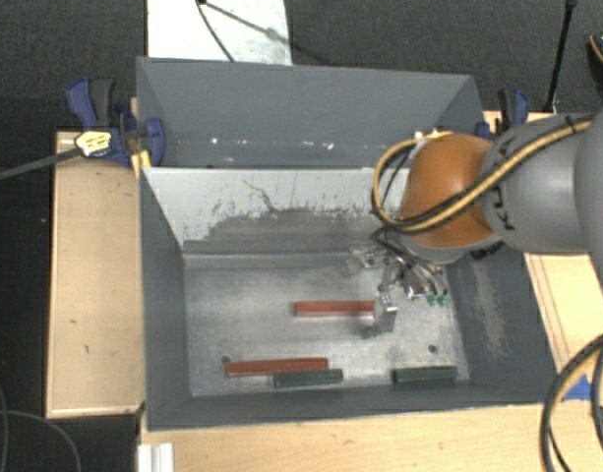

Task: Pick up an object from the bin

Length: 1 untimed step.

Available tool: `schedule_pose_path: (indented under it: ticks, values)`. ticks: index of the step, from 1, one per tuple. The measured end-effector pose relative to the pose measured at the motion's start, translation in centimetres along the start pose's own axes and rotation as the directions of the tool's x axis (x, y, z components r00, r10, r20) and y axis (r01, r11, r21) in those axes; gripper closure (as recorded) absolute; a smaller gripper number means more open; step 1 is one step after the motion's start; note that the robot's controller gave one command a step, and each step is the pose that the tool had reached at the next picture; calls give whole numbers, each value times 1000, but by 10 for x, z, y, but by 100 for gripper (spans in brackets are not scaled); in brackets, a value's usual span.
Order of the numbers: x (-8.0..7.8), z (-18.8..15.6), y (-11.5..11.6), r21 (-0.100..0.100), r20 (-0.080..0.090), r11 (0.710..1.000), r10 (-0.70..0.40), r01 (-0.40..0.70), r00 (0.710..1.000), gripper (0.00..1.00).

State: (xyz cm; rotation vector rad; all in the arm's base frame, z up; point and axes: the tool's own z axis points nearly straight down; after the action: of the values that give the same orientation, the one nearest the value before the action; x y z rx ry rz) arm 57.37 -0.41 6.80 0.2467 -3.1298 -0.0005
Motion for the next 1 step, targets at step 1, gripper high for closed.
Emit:
schedule_pose_path:
  ticks: [1]
  values:
    - [-1, -3, 0, 0, 3, 1000, -1, 1, 1000, 100]
